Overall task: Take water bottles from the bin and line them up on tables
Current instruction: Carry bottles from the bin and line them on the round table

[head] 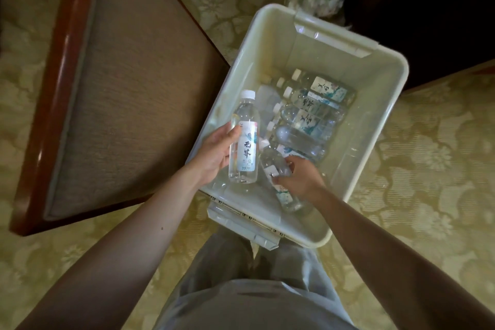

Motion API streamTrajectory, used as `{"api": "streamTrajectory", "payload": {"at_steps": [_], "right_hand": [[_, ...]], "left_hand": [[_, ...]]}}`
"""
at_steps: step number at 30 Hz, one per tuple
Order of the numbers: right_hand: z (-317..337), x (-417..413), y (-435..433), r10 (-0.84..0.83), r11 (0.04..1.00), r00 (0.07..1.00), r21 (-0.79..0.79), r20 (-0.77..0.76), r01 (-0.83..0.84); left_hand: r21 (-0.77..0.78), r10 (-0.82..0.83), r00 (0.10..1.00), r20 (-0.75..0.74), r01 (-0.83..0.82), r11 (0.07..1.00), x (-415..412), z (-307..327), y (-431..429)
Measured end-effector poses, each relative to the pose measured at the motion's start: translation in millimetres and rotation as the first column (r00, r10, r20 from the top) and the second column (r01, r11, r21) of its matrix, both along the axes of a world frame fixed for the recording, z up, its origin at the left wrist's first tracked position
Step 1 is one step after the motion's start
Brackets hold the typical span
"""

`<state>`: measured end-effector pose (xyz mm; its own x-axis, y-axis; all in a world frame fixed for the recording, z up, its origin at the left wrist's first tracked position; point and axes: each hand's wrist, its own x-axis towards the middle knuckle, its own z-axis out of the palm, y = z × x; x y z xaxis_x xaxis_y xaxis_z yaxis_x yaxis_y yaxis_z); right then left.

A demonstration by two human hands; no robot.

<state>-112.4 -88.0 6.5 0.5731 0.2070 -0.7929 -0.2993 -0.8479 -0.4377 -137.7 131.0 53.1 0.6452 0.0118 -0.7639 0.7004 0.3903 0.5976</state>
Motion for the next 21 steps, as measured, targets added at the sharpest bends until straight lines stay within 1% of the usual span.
{"api": "streamTrajectory", "payload": {"at_steps": [4,7,9,14,17,21], "right_hand": [[25.2,18.7,-0.8,-0.197,0.973,0.98,0.114,-0.029,0.199],[49.6,30.9,-0.5,-0.268,0.936,0.963,0.224,-0.045,0.271],[65.8,36.9,-1.0,-0.294,0.904,0.951,0.294,-0.097,0.309],[102.3,49.0,-4.7,-0.302,0.832,0.928,0.415,-0.218,0.369],[119.8,55.6,-5.3,-0.289,0.783,0.913,0.478,-0.287,0.398],[136.9,63.9,-4.6,-0.23,0.765,0.923,0.529,-0.308,0.367]], "left_hand": [[0.038,0.049,0.998,0.044,-0.05,0.998,-1.4,18.9,-1.2],[0.069,0.085,0.994,0.07,-0.09,0.994,-2.6,29.8,-2.8],[0.093,0.095,0.992,0.081,-0.103,0.99,-2.2,48.6,-7.9],[0.135,0.144,0.986,0.086,-0.155,0.979,-9.6,81.1,-17.6],[0.113,0.211,0.972,0.103,-0.222,0.969,-18.7,92.8,-23.3],[0.076,0.251,0.959,0.135,-0.263,0.962,-31.6,105.7,-32.4]]}}
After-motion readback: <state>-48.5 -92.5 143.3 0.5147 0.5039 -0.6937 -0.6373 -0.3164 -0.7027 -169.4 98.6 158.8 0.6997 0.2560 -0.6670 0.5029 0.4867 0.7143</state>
